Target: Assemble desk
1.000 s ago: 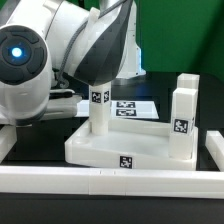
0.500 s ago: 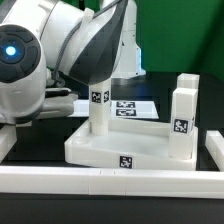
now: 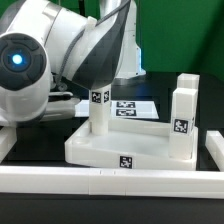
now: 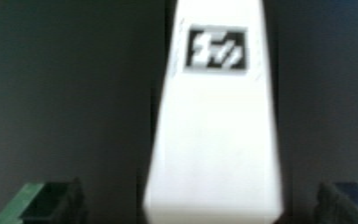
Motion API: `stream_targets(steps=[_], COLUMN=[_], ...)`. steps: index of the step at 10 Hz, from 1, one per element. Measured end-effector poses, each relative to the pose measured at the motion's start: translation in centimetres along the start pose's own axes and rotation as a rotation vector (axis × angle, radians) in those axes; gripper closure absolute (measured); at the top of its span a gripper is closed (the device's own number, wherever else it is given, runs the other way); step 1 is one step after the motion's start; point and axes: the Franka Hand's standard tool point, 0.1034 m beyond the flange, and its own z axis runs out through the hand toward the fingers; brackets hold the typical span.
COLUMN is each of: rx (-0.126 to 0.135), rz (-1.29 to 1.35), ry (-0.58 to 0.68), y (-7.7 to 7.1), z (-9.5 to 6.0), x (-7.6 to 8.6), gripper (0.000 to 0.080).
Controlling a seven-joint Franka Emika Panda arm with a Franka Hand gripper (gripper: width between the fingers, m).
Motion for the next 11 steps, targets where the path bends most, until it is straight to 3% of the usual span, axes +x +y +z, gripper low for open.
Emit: stream_targets(steps=[2,4,6,9,11], rx=[0.013,0.013,0.013,0.011,0.020], rz=[0.009,0.009,0.009,0.008,0.010], ry=[-0.075,-0.067,-0.066,-0.063,-0.062], y=[0.3,0.5,0.5,0.3,-0.5], z=[0.1,0.1,0.1,-0.2,-2.0], x=[0.0,0.0,0.0,0.0,-1.2], gripper=[0.0150,0.0163,0.0509,0.0508,0.0508])
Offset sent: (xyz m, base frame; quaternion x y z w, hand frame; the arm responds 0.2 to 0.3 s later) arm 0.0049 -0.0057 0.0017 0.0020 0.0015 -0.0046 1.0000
